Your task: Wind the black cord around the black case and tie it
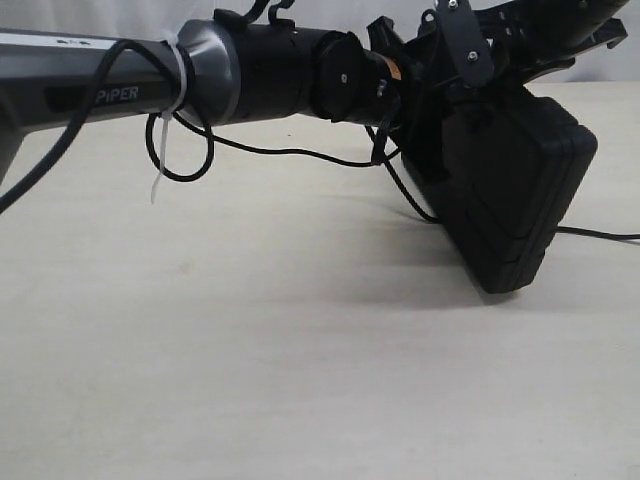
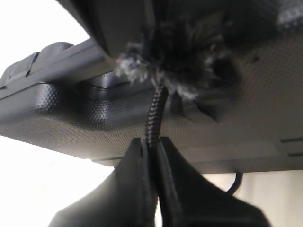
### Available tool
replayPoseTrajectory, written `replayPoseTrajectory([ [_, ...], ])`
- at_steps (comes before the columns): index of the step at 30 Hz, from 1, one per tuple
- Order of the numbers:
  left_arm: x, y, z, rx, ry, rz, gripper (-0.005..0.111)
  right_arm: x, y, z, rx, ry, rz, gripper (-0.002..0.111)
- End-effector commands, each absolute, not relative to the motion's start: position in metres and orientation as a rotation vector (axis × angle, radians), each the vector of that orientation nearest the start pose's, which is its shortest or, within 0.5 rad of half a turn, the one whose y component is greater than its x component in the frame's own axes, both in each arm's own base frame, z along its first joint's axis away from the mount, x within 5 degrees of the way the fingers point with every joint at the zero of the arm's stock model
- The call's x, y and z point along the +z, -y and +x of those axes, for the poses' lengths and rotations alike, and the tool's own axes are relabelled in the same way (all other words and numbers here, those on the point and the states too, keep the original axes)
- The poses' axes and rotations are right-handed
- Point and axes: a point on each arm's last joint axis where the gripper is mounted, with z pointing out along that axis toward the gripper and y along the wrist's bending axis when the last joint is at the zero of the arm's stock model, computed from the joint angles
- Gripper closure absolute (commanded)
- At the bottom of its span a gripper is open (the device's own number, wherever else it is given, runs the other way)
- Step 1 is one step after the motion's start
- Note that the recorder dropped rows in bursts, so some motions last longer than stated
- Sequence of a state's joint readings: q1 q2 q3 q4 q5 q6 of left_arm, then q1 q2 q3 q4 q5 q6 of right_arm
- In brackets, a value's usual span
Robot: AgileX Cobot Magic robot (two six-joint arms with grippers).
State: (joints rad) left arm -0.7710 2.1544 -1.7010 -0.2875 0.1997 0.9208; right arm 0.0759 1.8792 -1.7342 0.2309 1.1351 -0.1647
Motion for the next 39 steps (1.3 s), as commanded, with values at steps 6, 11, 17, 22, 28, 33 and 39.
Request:
replayPoseTrajectory([
  [6, 0.201, 0.368, 0.356, -0.175, -1.631, 1.394, 0.107, 0.290, -0.055, 0.403, 0.325, -2.809, -0.264, 0.104],
  [11, 0.210, 0.377, 0.354, -0.159, -1.543, 1.318, 0.107, 0.289, -0.055, 0.404, 0.336, -2.811, -0.261, 0.104],
  [17, 0.212, 0.389, 0.342, -0.175, -1.506, 1.325, 0.107, 0.289, -0.056, 0.404, 0.341, -2.808, -0.259, 0.104],
  [22, 0.210, 0.389, 0.340, -0.179, -1.521, 1.352, 0.106, 0.289, -0.056, 0.403, 0.342, -2.813, -0.267, 0.104],
  [28, 0.206, 0.370, 0.352, -0.163, -1.607, 1.426, 0.080, 0.289, -0.055, 0.404, 0.334, -2.810, -0.271, 0.104],
  [33, 0.226, 0.349, 0.356, -0.159, -1.656, 1.461, 0.060, 0.289, -0.055, 0.403, 0.333, -2.811, -0.288, 0.104],
  [39, 0.258, 0.312, 0.354, -0.083, -1.771, 1.541, 0.060, 0.289, -0.055, 0.403, 0.334, -2.807, -0.308, 0.090],
])
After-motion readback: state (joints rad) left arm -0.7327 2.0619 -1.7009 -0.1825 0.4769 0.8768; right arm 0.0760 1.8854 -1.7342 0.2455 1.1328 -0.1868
